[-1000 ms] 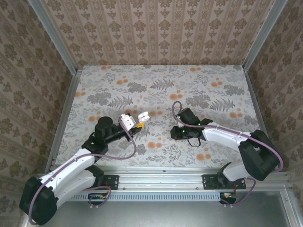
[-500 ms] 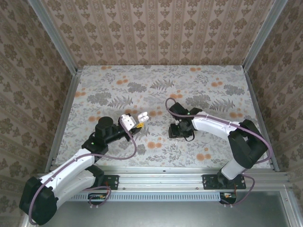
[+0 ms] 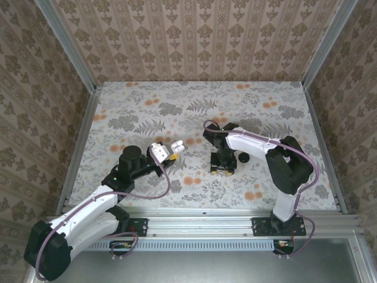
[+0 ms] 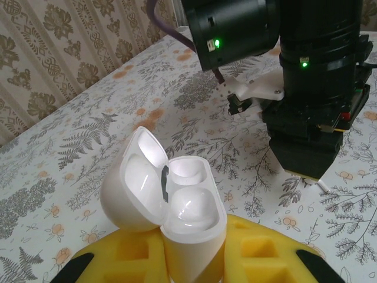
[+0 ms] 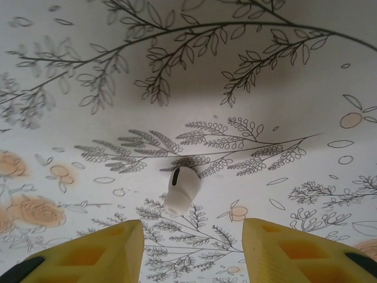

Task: Insert wireless bluetooth earbuds into charging case

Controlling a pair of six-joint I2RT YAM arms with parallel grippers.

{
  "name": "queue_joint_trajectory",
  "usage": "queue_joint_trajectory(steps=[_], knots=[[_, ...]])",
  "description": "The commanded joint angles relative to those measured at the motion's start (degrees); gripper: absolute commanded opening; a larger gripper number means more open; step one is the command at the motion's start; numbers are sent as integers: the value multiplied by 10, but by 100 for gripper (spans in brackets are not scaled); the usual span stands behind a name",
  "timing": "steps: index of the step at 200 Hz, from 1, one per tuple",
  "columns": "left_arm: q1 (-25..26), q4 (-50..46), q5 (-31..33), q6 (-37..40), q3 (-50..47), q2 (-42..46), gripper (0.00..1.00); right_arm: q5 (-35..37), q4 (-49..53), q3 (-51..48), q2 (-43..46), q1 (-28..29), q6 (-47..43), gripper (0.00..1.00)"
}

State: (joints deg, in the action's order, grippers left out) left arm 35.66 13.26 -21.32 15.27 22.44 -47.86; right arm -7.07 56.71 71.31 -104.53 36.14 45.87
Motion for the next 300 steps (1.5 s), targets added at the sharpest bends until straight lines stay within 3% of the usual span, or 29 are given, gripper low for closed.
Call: queue_joint_trajectory(steps=[1, 159, 214, 275, 300], knots=[[6, 3, 4, 11, 9, 14, 19, -18, 32, 16, -24, -5, 39, 47], [6, 2, 4, 8, 8, 5, 19, -43, -44, -11, -58, -13, 49, 20], [11, 42, 3, -11, -6, -27, 19, 5, -101, -48, 31, -8, 49, 18], [16, 138, -28, -41, -16, -120, 18, 63, -257, -119, 151, -5, -22, 18], [16, 152, -49, -37, 0, -153, 17, 76, -375, -165, 211, -5, -71, 19]])
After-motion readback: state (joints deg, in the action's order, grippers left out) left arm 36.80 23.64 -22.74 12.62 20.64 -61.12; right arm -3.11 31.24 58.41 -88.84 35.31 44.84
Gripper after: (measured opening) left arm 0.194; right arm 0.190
